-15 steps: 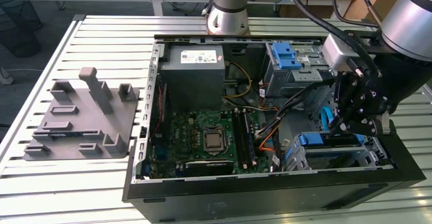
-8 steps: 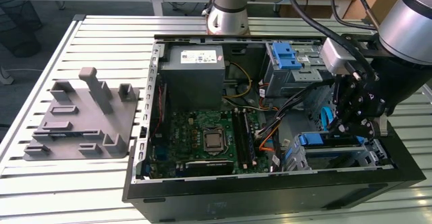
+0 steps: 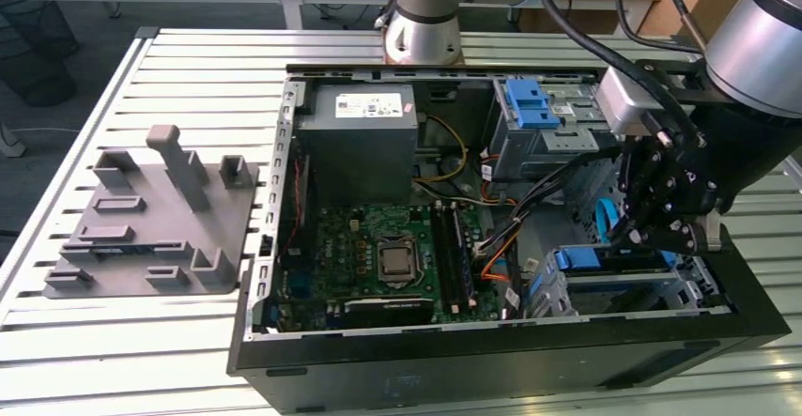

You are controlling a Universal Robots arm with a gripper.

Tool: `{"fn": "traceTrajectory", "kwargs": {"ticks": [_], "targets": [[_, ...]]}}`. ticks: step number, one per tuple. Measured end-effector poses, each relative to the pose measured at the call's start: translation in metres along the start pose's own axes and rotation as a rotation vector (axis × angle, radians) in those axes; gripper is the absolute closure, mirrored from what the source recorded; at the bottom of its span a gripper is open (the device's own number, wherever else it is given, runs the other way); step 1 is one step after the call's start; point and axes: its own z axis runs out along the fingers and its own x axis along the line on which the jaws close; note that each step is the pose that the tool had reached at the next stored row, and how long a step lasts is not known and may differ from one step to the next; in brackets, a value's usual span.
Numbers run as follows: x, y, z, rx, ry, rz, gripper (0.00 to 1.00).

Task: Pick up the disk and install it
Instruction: 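Insert the second disk wire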

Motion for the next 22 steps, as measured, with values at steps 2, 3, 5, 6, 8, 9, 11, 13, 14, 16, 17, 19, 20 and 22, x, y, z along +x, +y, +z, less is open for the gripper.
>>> {"fn": "traceTrajectory", "kwargs": {"ticks": [2,3,5,6,8,9,11,13,14,16,17,19,20,22], "targets": [[0.0,0.0,-0.0013,0.0,-0.0003,0.0,0.85],[0.0001,0.0,-0.0018,0.0,-0.0002,0.0,0.85],[0.0001,0.0001,-0.003,0.0,0.0,0.0,0.85],[0.0001,0.0,-0.0037,0.0,-0.0001,0.0,0.85],[0.0001,0.0001,-0.0052,0.0001,0.0,0.0,0.85],[0.0001,0.0001,-0.0061,0.0,0.0,0.0,0.85],[0.0001,0.0001,-0.0081,0.0,0.0,0.0,0.85],[0.0002,0.0002,-0.01,0.0,-0.0001,0.0,0.85],[0.0002,0.0002,-0.0111,0.0,-0.0002,0.0,0.85],[0.0002,0.0002,-0.0127,0.0,-0.0001,0.0,0.85],[0.0003,0.0002,-0.013,0.0,-0.0003,0.0,0.85],[0.0002,0.0002,-0.0135,0.0,-0.0002,0.0,0.86],[0.0002,0.0002,-0.0136,0.0,-0.0002,0.0,0.86],[0.0002,0.0002,-0.0139,0.0,-0.0001,0.0,0.89]]}}
